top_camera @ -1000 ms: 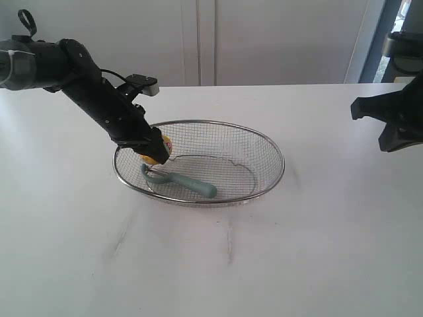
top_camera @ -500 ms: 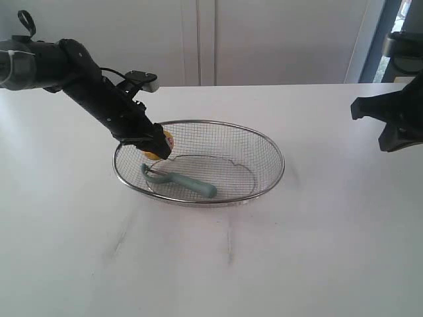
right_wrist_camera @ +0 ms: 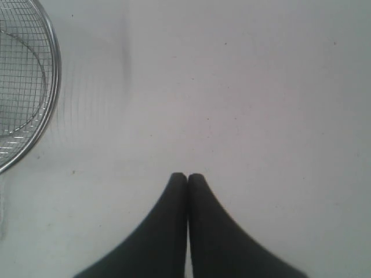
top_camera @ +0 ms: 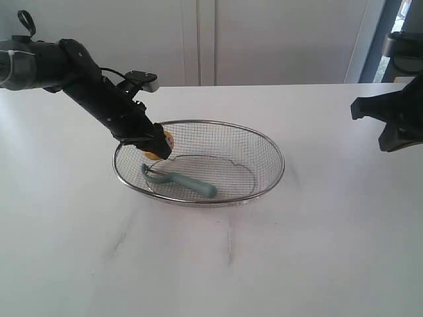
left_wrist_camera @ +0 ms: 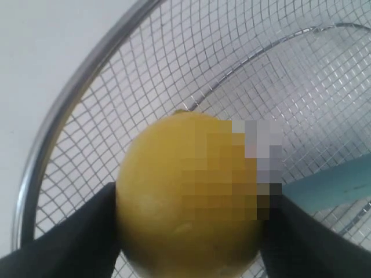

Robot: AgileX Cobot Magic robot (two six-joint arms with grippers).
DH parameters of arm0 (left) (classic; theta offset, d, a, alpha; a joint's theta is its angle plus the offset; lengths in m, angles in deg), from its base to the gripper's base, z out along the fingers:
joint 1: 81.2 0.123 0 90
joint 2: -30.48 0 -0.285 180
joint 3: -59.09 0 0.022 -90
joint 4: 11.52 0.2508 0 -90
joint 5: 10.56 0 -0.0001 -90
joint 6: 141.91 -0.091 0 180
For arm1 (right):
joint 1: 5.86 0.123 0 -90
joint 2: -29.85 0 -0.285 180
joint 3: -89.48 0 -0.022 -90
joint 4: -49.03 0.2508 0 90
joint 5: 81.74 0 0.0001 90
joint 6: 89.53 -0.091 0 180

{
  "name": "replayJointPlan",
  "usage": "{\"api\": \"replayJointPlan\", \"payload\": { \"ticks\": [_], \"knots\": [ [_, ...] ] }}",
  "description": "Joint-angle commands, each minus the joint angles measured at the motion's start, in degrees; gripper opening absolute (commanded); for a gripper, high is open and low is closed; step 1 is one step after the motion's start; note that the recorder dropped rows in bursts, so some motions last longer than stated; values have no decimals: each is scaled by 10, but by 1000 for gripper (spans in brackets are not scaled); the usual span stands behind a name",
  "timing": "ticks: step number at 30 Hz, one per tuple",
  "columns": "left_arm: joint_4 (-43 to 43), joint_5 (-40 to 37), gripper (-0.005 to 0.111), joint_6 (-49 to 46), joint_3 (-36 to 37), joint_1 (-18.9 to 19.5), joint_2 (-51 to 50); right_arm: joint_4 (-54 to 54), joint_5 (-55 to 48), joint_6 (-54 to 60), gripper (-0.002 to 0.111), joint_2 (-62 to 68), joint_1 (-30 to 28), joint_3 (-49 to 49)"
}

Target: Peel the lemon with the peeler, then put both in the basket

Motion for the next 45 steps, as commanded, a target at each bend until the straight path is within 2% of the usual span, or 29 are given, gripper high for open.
{"api": "replayJointPlan", "payload": {
  "ticks": [1, 3, 6, 12, 21, 23, 25, 27, 28, 29, 30, 31, 35, 45],
  "knots": [
    [-16, -17, 68, 1, -3, 2, 8, -2, 4, 0, 0, -6, -5, -2],
    [-16, -19, 75, 1, -3, 2, 8, -2, 4, 0, 0, -6, -5, -2],
    [-16, -19, 78, 1, -3, 2, 8, -2, 4, 0, 0, -6, -5, -2],
    [-16, -24, 78, 1, -3, 2, 24, -2, 4, 0, 0, -6, -5, -2],
    [-6, -72, 78, 5, -3, 2, 51, -2, 4, 0, 0, -6, -5, -2],
    [1, -77, 73, 29, -3, 2, 58, -2, 4, 0, 0, -6, -5, -2],
    [2, -81, 60, 52, -3, 2, 67, -2, 4, 0, 0, -6, -5, -2],
    [3, -98, 37, 63, -3, 2, 74, -2, 4, 0, 0, -6, -5, -2],
    [3, -105, 30, 63, -3, 2, 75, -2, 4, 0, 0, -6, -5, -2],
    [5, -122, 17, 64, -3, 2, 75, -2, 4, 0, 0, -6, -5, -2],
    [6, -127, 11, 70, -3, 2, 75, -2, 4, 0, 0, -6, -5, -2],
    [6, -140, 1, 82, -3, 2, 75, -2, 4, 0, 0, -6, -5, -2],
    [19, -158, 0, 112, -3, 2, 75, -2, 4, 0, 0, -6, -5, -2],
    [189, -171, 0, 272, -2, 2, 118, -2, 4, 0, 0, -6, -5, -2]
  ]
}}
